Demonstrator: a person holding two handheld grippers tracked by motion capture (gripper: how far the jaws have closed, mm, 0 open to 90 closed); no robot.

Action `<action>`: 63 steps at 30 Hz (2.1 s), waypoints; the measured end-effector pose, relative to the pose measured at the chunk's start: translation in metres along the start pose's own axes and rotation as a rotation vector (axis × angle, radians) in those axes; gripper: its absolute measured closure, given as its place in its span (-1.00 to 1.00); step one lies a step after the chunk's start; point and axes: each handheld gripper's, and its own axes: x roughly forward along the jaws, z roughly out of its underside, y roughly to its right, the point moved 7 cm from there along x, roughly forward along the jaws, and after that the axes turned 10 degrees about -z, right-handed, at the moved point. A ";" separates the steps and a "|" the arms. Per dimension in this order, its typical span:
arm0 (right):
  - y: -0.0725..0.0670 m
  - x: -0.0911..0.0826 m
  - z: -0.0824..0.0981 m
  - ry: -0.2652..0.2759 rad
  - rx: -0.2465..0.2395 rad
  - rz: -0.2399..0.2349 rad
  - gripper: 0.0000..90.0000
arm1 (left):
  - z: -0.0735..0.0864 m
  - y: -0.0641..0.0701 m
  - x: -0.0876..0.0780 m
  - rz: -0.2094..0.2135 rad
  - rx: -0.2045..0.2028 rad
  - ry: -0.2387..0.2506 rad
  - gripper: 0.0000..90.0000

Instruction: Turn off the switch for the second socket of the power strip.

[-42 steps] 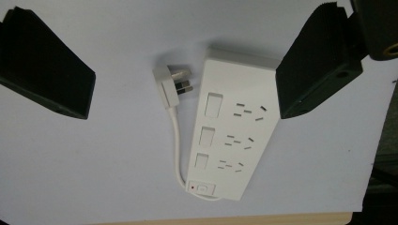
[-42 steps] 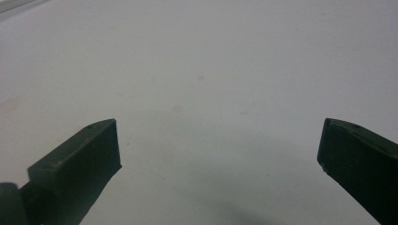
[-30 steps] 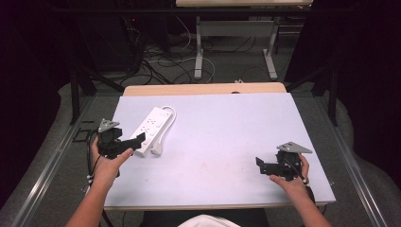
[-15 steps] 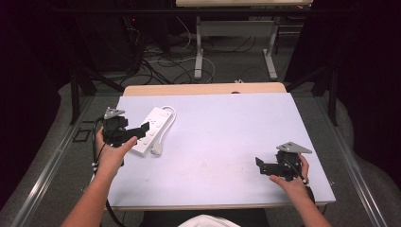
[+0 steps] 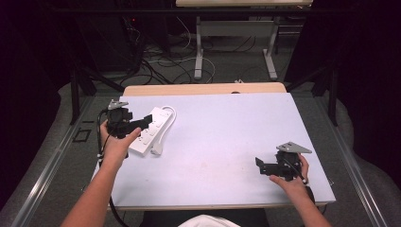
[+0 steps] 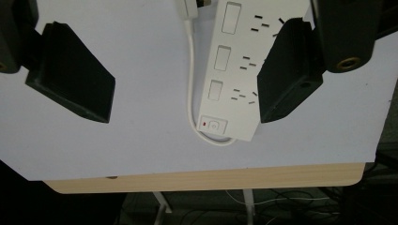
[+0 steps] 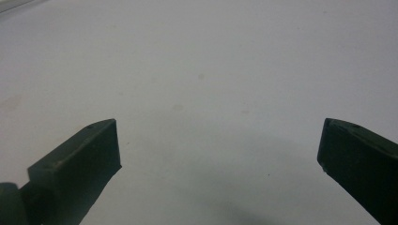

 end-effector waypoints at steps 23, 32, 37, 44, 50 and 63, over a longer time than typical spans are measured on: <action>0.000 0.002 0.001 -0.003 0.007 -0.013 -1.00 | -0.007 -0.011 0.025 -0.027 -0.030 -0.024 -0.12; 0.000 0.002 0.001 -0.009 0.003 -0.013 -1.00 | -0.007 -0.010 0.035 -0.010 -0.021 -0.033 0.05; 0.000 0.003 0.001 -0.008 0.003 -0.018 -1.00 | -0.005 -0.009 0.042 -0.015 -0.016 -0.053 0.05; -0.001 0.003 0.002 -0.010 0.014 -0.021 -1.00 | -0.002 -0.007 0.054 -0.025 -0.014 -0.074 0.08; 0.000 0.004 0.002 -0.012 0.005 -0.021 -1.00 | 0.002 -0.003 0.063 -0.020 -0.020 -0.111 0.13; 0.001 0.005 0.002 -0.004 0.010 -0.019 -1.00 | 0.009 0.000 0.073 0.002 -0.057 -0.192 0.36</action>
